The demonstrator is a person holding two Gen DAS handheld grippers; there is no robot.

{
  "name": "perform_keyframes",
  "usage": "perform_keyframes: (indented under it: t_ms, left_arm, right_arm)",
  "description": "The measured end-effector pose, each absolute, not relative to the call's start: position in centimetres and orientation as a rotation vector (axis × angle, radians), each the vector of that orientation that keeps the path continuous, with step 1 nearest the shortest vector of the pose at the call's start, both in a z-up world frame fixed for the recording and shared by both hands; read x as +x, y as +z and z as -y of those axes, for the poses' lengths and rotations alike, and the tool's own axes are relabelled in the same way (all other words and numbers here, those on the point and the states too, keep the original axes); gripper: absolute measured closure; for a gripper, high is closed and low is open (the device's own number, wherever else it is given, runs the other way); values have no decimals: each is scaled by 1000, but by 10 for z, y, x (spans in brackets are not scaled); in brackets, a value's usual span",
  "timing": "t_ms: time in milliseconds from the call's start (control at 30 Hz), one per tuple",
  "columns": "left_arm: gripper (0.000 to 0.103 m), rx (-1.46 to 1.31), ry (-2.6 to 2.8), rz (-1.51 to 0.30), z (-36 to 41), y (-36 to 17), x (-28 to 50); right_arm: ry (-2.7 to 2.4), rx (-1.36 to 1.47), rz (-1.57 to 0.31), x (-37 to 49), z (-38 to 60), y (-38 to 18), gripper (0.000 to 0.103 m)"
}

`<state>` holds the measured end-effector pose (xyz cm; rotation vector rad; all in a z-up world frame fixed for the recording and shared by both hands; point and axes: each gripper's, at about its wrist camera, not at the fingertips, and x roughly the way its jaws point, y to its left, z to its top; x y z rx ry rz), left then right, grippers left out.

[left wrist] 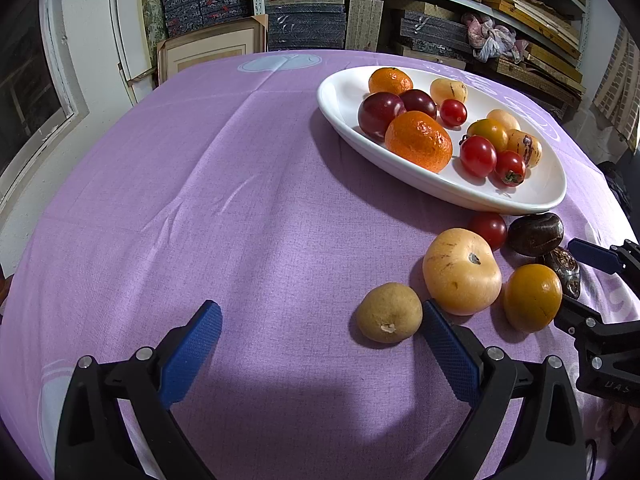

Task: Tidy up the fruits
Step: 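Move both open tools toward the remaining fruits beside the plate, then grasp the brown date with the right tool while the left tool grasps the small potato-like fruit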

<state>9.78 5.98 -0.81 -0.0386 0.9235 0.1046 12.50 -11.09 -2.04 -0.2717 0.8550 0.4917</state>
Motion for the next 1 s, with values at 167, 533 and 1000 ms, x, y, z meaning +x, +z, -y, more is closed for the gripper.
perform_keyframes:
  t_ms: [167, 533, 1000]
  left_arm:
    - [3, -39, 105, -924, -60, -8, 98]
    - [3, -39, 104, -924, -60, -8, 98]
    - [3, -40, 78, -919, -59, -7, 95]
  right_arm:
    - [504, -273, -853, 124, 111, -20, 37]
    - [521, -287, -835, 112, 108, -18, 59]
    - [531, -253, -851, 77, 149, -21, 59]
